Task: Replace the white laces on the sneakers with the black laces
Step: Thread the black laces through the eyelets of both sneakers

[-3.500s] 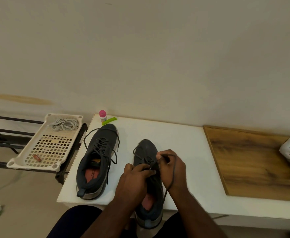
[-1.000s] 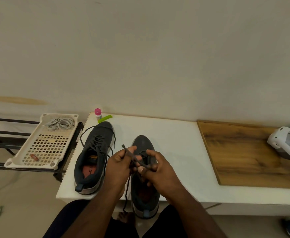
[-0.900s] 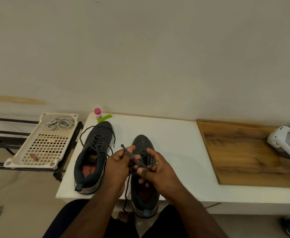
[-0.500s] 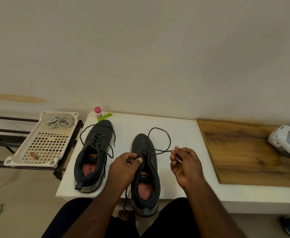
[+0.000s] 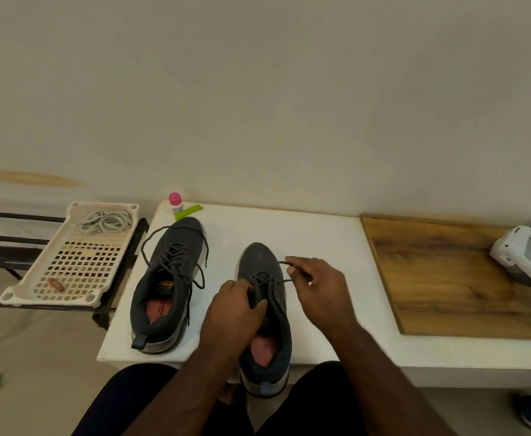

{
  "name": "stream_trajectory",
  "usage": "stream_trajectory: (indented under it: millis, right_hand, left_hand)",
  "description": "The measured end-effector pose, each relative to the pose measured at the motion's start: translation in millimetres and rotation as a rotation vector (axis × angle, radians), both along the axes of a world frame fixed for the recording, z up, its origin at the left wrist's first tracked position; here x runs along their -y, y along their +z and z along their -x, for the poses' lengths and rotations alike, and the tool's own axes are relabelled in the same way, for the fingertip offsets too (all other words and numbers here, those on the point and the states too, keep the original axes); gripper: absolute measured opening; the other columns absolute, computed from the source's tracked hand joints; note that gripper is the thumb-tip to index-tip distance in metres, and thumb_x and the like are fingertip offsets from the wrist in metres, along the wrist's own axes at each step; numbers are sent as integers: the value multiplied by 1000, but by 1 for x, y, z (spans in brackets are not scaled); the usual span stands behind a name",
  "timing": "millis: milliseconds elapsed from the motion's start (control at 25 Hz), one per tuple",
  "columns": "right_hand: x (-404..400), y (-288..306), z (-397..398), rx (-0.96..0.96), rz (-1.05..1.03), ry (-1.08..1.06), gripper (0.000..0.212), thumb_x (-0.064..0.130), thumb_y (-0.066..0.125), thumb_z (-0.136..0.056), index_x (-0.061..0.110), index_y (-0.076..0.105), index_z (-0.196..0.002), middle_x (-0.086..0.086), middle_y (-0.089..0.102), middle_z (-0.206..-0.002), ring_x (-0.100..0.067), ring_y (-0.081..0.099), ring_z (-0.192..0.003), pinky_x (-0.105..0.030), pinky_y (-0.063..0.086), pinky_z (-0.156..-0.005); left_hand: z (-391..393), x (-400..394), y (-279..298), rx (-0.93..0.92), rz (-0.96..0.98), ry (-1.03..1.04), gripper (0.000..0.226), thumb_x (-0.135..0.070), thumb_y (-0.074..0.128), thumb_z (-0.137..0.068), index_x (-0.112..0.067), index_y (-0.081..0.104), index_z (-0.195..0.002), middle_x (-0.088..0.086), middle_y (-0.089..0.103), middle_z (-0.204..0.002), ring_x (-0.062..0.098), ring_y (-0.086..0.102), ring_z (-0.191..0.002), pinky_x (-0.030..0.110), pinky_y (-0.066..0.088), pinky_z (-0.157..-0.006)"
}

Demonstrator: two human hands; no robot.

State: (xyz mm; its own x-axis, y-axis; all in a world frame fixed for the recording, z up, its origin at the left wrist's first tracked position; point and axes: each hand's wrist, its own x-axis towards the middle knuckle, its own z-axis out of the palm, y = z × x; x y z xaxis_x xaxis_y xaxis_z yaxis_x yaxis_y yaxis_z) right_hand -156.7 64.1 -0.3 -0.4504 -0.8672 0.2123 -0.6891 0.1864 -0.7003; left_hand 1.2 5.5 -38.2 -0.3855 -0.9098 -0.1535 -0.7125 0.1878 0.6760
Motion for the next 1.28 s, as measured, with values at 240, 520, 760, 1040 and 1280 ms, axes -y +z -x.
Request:
stream_trajectory:
  millis: [240,520,760,1040,1280]
  right_hand:
    - [13,-34,-32,252,-175,-50,8,27,69,-89,28,77,-90,15,72,-84,4,64,-80,-13,49,-72]
    - [17,-40,-40,210,-232,10,13,20,65,-92,23,78,-92,21,64,-74,9,60,-69,-2,43,-65]
    - [15,-42,-39,237,-199,-22,15,12,64,-87,21,76,-85,20,62,-68,10,61,-72,-5,45,-61]
    - [19,-45,-40,199,-211,-4,11,25,67,-90,24,76,-83,18,65,-69,6,62,-75,-4,43,-63]
    - [20,-43,-42,175,-217,20,12,26,66,-91,26,74,-82,15,65,-74,-2,63,-74,-12,48,-69]
  left_hand:
    - [-9,13,-1,-157,-94,114,8,-28,62,-88,-28,70,-88,-13,66,-75,2,61,-72,15,42,-61]
    - [-13,23,-14,-352,-305,250,12,-24,65,-88,-27,76,-86,-7,73,-80,14,68,-79,41,59,-78]
    - [-14,24,-20,-418,-365,259,13,-24,66,-87,-28,77,-83,-7,74,-79,17,70,-80,49,60,-79]
    - [-15,23,-20,-436,-368,254,13,-23,67,-88,-29,77,-83,-9,74,-81,15,70,-82,48,60,-80]
    - [-15,23,-18,-448,-378,254,14,-22,67,-88,-30,77,-81,-10,74,-79,15,70,-81,47,60,-79]
